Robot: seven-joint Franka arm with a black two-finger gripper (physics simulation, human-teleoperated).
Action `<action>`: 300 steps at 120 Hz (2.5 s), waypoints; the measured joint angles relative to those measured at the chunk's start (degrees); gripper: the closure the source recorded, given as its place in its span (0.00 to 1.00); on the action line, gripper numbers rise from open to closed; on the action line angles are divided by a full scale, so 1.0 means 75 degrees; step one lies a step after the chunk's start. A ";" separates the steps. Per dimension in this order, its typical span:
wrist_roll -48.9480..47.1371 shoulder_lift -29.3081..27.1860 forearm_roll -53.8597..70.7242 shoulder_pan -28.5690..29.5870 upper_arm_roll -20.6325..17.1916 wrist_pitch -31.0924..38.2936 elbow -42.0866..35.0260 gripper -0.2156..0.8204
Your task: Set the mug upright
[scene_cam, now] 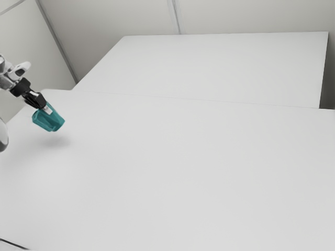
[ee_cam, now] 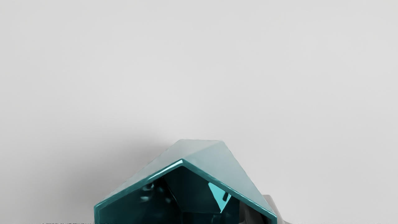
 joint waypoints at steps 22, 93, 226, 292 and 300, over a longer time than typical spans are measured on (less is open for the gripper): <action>-0.0593 -0.0942 0.0871 -0.0866 -0.0025 0.0620 -0.1311 0.97; -0.2443 -0.3362 0.2418 -0.3400 0.0712 0.1873 -0.3886 0.97; -0.6297 -0.5639 0.3993 -0.5140 0.0524 0.3598 -0.7916 0.97; -0.7554 -0.5149 0.4256 -0.5434 0.0346 0.4673 -0.8339 0.96; -0.7648 -0.5066 0.4256 -0.5451 0.0340 0.4748 -0.8338 0.96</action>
